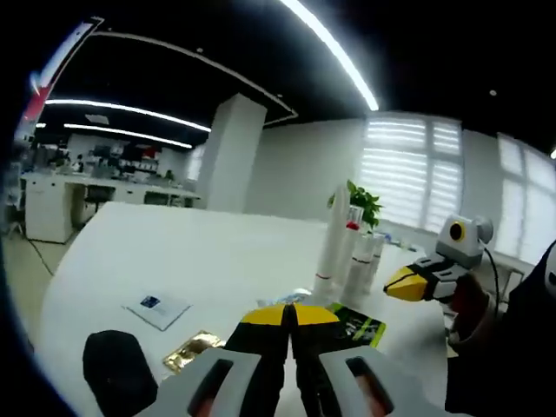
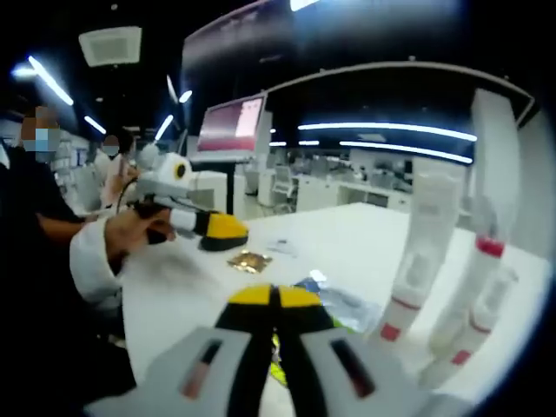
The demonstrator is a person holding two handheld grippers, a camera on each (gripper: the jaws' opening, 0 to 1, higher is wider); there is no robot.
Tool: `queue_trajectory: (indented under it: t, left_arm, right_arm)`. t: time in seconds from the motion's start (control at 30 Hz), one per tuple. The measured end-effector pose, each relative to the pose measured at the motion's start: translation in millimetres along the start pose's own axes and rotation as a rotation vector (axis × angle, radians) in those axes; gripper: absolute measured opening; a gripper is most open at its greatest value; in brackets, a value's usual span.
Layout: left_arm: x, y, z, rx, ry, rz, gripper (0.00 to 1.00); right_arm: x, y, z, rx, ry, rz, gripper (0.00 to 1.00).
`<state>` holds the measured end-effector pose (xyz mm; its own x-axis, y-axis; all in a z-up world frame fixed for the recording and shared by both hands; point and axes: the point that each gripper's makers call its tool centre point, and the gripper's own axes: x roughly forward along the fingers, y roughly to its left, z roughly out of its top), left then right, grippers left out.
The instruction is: Arrange the skincare products in the storage area until every visible bottle or jar stands upright without overlapping.
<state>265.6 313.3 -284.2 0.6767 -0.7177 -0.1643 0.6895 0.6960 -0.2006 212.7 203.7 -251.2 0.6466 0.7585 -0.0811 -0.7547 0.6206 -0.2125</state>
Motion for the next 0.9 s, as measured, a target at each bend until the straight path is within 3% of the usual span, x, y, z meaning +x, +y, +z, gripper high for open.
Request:
queue_trajectory:
  t: [0.07, 0.23, 0.37, 0.43, 0.53, 0.57, 0.7, 0.77, 0.9]
  left_arm:
    - [-1.8, 7.6, -0.8, 0.018, 0.013, 0.041, 0.04]
    - [-5.6, 13.5, -0.2, -0.003, -0.003, 0.046, 0.16]
    - [-7.5, 23.0, -2.6, 0.004, 0.004, 0.093, 0.40]
    - [-9.1, 27.8, -2.6, 0.003, 0.001, 0.114, 0.47]
    - [-13.4, 28.7, -0.5, -0.003, -0.015, 0.117, 0.54]
    - [-14.4, 29.5, 0.6, -0.021, -0.023, 0.120, 0.62]
    - [-26.2, 41.5, 24.7, 0.038, -0.138, 0.199, 0.83]
    - [-32.0, 41.1, 37.1, 0.009, -0.206, 0.192, 0.93]
    - [-37.1, 39.7, 46.6, -0.048, -0.263, 0.158, 0.99]
  right_arm:
    - [1.6, 0.4, 4.8, -0.028, -0.014, -0.004, 0.00]
    - [15.6, 5.1, 9.1, -0.017, -0.034, 0.036, 0.00]
    - [29.3, 10.6, -1.8, 0.003, 0.021, 0.072, 0.05]
    - [36.7, 11.9, -6.6, 0.013, 0.047, 0.082, 0.14]
    - [45.6, 15.2, -9.8, -0.001, 0.071, 0.089, 0.16]
    - [47.8, 18.4, -11.2, -0.002, 0.079, 0.095, 0.18]
    - [56.8, 21.7, -13.6, -0.002, 0.094, 0.109, 0.32]
    - [61.1, 21.2, -13.5, 0.012, 0.092, 0.117, 0.37]
    - [65.4, 23.2, -14.7, 0.018, 0.099, 0.114, 0.51]
